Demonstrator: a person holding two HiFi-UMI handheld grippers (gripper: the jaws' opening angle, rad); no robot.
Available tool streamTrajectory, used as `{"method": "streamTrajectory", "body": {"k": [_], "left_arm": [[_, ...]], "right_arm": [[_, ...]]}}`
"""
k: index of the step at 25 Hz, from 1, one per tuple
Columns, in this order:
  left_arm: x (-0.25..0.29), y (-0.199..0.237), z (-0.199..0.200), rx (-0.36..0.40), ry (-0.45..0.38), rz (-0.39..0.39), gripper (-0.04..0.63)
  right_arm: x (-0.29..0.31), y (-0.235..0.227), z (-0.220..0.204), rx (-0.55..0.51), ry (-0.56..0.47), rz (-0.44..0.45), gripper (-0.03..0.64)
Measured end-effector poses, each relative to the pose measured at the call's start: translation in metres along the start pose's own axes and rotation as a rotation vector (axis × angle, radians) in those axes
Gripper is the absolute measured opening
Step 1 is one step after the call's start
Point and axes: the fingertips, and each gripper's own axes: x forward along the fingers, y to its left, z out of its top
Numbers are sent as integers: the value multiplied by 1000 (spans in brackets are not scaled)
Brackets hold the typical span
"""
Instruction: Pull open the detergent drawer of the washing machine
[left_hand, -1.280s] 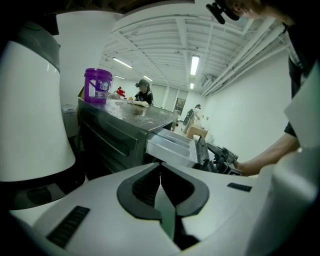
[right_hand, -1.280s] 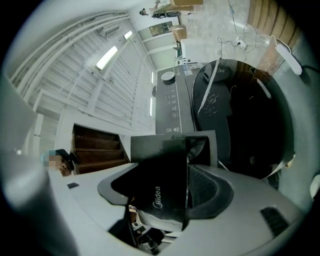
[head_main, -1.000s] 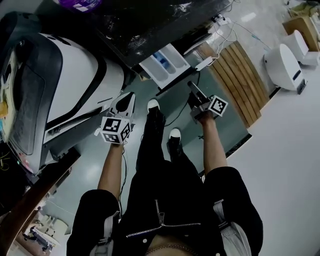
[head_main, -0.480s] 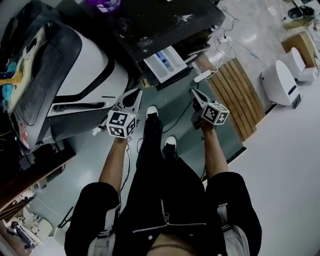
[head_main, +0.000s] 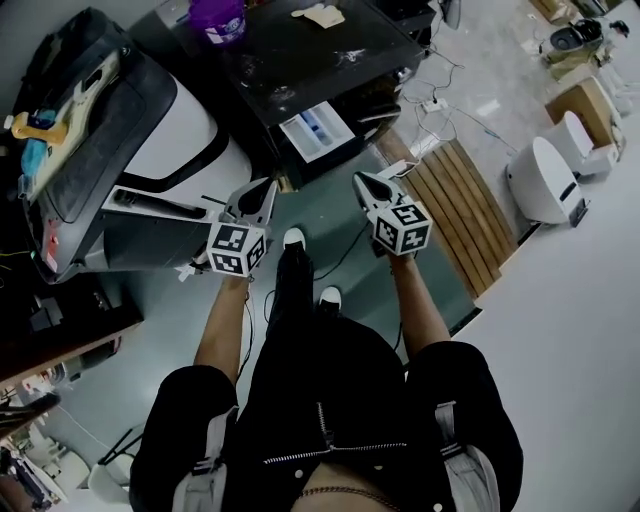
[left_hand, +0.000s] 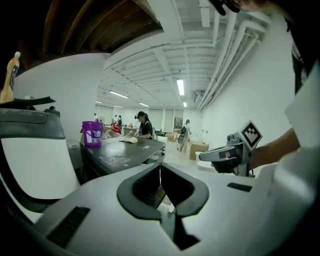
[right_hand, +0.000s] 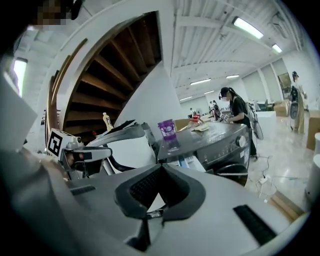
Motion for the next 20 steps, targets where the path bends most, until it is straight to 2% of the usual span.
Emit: {"method": "streamTrajectory", "body": {"k": [7,20], "left_arm": [[-32,-35,13,31,-44,19,21],[-74,-74,11,41,-84,33,21]], "right_arm": [[-43,17,26,-136,-65,-93,5],[-86,57,23,-229,-102,-73,5]]}}
